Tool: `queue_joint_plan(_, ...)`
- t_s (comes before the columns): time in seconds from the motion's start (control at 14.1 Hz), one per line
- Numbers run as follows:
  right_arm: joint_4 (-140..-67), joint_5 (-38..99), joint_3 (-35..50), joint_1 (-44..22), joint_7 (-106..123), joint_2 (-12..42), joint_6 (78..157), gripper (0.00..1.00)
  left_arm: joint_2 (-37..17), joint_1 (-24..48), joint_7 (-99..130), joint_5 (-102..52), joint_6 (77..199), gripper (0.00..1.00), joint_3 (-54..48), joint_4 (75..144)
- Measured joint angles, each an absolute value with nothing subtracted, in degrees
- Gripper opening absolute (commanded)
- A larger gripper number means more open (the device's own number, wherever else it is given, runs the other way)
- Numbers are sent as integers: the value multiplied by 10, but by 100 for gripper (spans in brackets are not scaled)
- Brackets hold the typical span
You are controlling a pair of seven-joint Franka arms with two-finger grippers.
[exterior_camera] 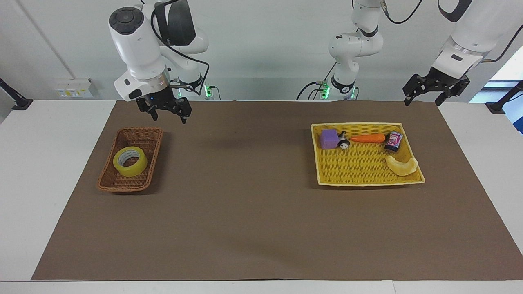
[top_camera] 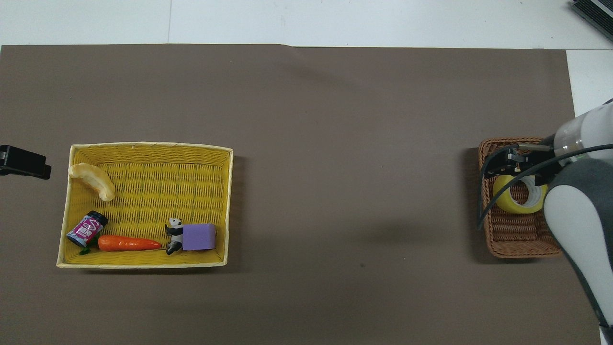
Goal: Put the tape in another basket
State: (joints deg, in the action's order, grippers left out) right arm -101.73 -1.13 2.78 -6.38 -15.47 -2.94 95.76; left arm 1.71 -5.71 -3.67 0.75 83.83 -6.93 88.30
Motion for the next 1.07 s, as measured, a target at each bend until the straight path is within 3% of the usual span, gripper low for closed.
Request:
queue_joint_plan(0.21, -969, -12, 25, -63, -155, -37, 928, 100, 17, -57, -37, 8, 838, 100, -69, 883)
queue_joint_plan(0.64, -847, -12, 4, -36, -102, -40, 788, 100, 17, -57, -37, 8, 838, 100, -69, 883)
queue_joint_plan(1.07, -847, -7, 3, -16, -42, -42, 778, 100, 17, -57, -37, 8, 838, 100, -69, 883)
